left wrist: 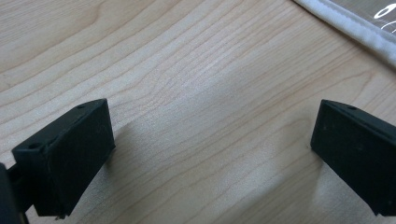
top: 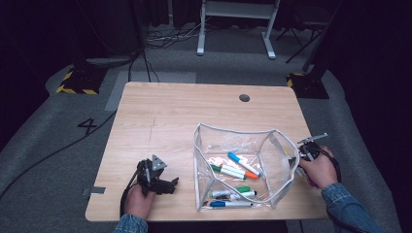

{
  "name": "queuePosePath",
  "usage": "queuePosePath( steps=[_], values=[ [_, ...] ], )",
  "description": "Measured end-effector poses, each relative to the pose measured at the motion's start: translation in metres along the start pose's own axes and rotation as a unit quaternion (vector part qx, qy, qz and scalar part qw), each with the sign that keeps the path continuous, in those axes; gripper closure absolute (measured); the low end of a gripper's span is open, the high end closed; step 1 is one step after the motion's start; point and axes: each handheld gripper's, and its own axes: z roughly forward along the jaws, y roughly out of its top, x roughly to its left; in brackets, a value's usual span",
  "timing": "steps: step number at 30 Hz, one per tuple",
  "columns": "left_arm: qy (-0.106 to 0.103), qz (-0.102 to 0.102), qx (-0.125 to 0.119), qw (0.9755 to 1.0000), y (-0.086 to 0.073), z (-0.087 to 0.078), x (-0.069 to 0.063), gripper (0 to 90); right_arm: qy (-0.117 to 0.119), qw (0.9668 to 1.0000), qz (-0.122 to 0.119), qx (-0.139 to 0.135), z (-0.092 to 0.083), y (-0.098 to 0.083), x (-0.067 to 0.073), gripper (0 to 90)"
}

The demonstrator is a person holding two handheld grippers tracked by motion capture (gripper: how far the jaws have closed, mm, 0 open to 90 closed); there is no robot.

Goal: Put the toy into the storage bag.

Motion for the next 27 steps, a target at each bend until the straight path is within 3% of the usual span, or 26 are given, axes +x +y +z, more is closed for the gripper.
queuePosePath(
  steps=[3,7,10,19,27],
  values=[
    [0.000,0.000,0.000,1.0000,0.000,0.000,0.000,0.0,0.016,0.9998,0.009,-0.004,-0.006,0.000,0.001,77.3],
    [0.000,0.000,0.000,1.0000,0.000,0.000,0.000,0.0,0.036,0.9991,0.006,-0.022,-0.029,0.004,-0.001,77.3],
    [0.000,0.000,0.000,1.0000,0.000,0.000,0.000,0.0,0.038,0.9988,-0.004,-0.031,-0.045,0.007,-0.001,77.4],
    [0.000,0.000,0.000,1.0000,0.000,0.000,0.000,0.0,0.040,0.9968,-0.039,-0.057,-0.098,0.021,0.006,77.4],
    [0.000,0.000,0.000,1.0000,0.000,0.000,0.000,0.0,0.048,0.9916,-0.095,-0.074,-0.136,0.037,0.029,77.4]
  ],
)
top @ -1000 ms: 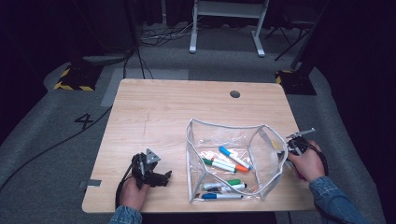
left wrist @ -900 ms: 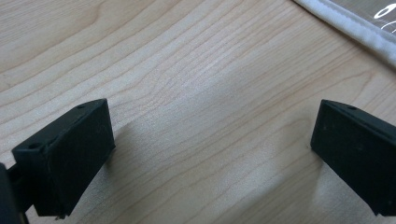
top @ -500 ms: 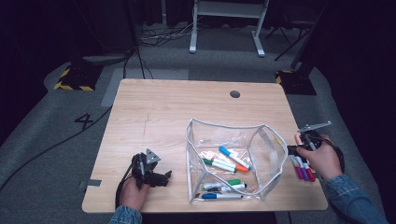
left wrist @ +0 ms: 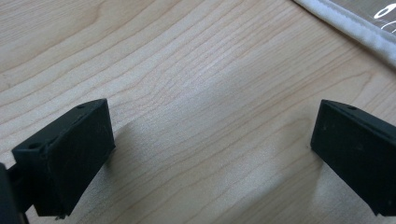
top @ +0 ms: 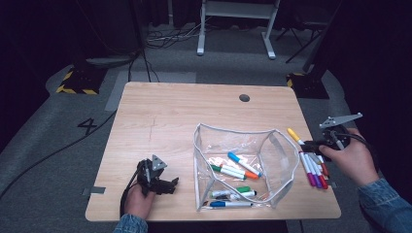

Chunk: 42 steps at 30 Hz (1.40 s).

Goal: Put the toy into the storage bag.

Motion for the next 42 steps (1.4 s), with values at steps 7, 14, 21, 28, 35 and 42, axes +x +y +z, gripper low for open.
queuePosePath(
  steps=[7,14,21,28,35,42],
  values=[
    [0.000,0.000,0.000,1.0000,0.000,0.000,0.000,0.0,0.015,0.9988,-0.045,-0.008,-0.019,0.021,0.024,77.4],
    [0.000,0.000,0.000,1.0000,0.000,0.000,0.000,0.0,0.038,0.9945,-0.097,-0.013,-0.035,0.041,0.052,77.4],
    [0.000,0.000,0.000,1.0000,0.000,0.000,0.000,0.0,0.064,0.9856,-0.156,-0.010,-0.041,0.057,0.082,77.4],
    [0.000,0.000,0.000,1.0000,0.000,0.000,0.000,0.0,0.085,0.9745,-0.207,0.009,-0.038,0.072,0.108,77.4],
    [0.000,0.002,0.001,1.0000,0.000,0.000,0.000,0.0,0.109,0.9590,-0.259,0.036,-0.030,0.083,0.132,77.3],
    [0.001,0.003,0.001,1.0000,0.000,0.000,0.000,0.0,0.134,0.9394,-0.307,0.073,-0.015,0.090,0.154,77.3]
  ],
)
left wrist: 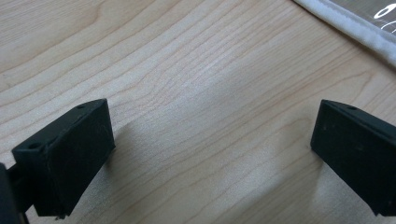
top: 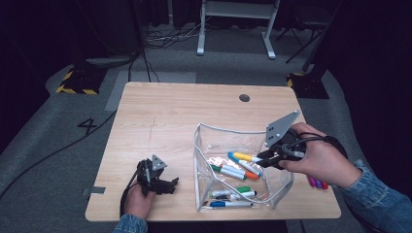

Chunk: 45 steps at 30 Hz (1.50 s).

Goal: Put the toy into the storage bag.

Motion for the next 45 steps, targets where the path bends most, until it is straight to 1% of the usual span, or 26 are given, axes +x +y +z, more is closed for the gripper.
queuePosePath(
  steps=[1,5,8,10,16,23,25,26,28,29,30,32,36,37,39,41,43,45],
  values=[
    [0.000,0.000,0.000,1.0000,0.000,0.000,0.000,0.0,0.005,0.9999,-0.008,0.007,0.003,0.003,0.001,77.4],
    [-0.001,0.000,0.000,1.0000,0.000,0.000,0.000,0.0,0.017,0.9992,-0.024,0.027,0.015,0.011,0.006,77.3],
    [-0.001,0.000,0.000,1.0000,0.000,0.000,0.000,0.0,0.030,0.9978,-0.036,0.046,0.025,0.017,0.008,77.3],
    [-0.001,0.000,0.000,1.0000,0.000,0.000,0.000,0.0,0.033,0.9969,-0.043,0.056,0.031,0.020,0.010,77.4],
    [0.000,0.001,0.000,1.0000,0.000,0.000,0.000,0.0,0.058,0.9922,-0.062,0.091,0.055,0.030,0.015,77.3],
    [0.000,0.002,-0.001,1.0000,0.000,0.000,0.000,0.0,0.077,0.9861,-0.077,0.126,0.079,0.037,0.018,77.3],
    [0.000,0.002,-0.001,1.0000,0.000,0.000,0.000,0.0,0.080,0.9845,-0.078,0.135,0.086,0.037,0.018,77.3],
    [0.000,0.002,-0.001,1.0000,0.000,0.000,0.000,0.0,0.082,0.9839,-0.075,0.140,0.089,0.037,0.018,77.3],
    [0.000,0.002,-0.001,1.0000,0.000,0.000,0.000,0.0,0.087,0.9830,-0.078,0.142,0.097,0.037,0.017,77.3],
    [0.000,0.002,-0.001,1.0000,0.000,0.000,0.000,0.0,0.089,0.9822,-0.075,0.147,0.101,0.037,0.017,77.3],
    [0.000,0.002,-0.001,1.0000,0.000,0.000,0.000,0.0,0.092,0.9811,-0.074,0.153,0.106,0.036,0.016,77.3],
    [0.000,0.002,-0.001,1.0000,0.000,0.000,0.000,0.0,0.095,0.9806,-0.069,0.157,0.113,0.035,0.014,77.3],
    [-0.001,0.002,-0.001,1.0000,0.000,0.000,0.000,0.0,0.104,0.9782,-0.070,0.166,0.126,0.034,0.009,77.3],
    [-0.001,0.002,-0.001,1.0000,0.000,0.000,0.000,0.0,0.109,0.9767,-0.067,0.172,0.130,0.034,0.008,77.3],
    [-0.001,0.002,0.000,1.0000,0.000,0.000,0.000,0.0,0.114,0.9750,-0.064,0.180,0.137,0.034,0.006,77.3],
    [-0.001,0.002,0.000,1.0000,0.000,0.000,0.000,0.0,0.119,0.9716,-0.064,0.194,0.146,0.032,0.004,77.3],
    [-0.001,0.002,0.000,1.0000,0.000,0.000,0.000,0.0,0.125,0.9679,-0.055,0.211,0.154,0.030,0.003,77.3],
    [-0.001,0.002,0.000,1.0000,0.000,0.000,0.000,0.0,0.129,0.9659,-0.052,0.218,0.160,0.028,0.003,77.3]
  ],
)
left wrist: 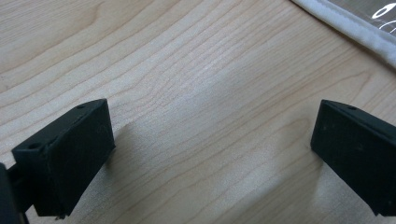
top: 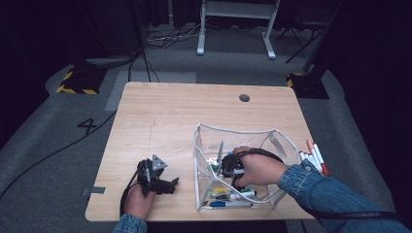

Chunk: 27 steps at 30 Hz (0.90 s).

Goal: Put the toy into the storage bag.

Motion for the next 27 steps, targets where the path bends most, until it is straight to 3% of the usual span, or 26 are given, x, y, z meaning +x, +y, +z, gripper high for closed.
queuePosePath(
  steps=[5,13,16,19,21,23,27],
  values=[
    [0.000,0.000,0.000,1.0000,0.000,0.000,0.000,0.0,0.006,0.9998,0.000,0.016,0.009,0.003,-0.002,77.3],
    [0.000,0.000,0.000,1.0000,0.000,0.000,0.000,0.0,0.005,0.9999,-0.004,0.008,0.009,0.003,0.000,76.1],
    [0.000,0.000,0.000,1.0000,0.000,0.000,0.000,0.0,-0.005,0.9994,0.017,-0.031,0.005,0.002,0.000,56.2],
    [0.000,0.001,0.000,1.0000,0.000,0.000,0.000,0.0,-0.017,0.9971,0.029,-0.068,-0.004,-0.002,0.001,49.6],
    [0.000,0.001,0.000,1.0000,0.000,0.000,0.000,0.0,-0.027,0.9934,0.043,-0.103,-0.014,-0.005,0.002,45.8],
    [0.000,0.002,0.000,1.0000,0.000,0.000,0.000,0.0,-0.045,0.9876,0.051,-0.141,-0.027,-0.010,0.003,45.1],
    [0.001,0.003,0.000,1.0000,0.000,0.000,0.000,0.0,-0.077,0.9690,0.076,-0.222,-0.058,-0.029,0.009,50.6]
  ],
)
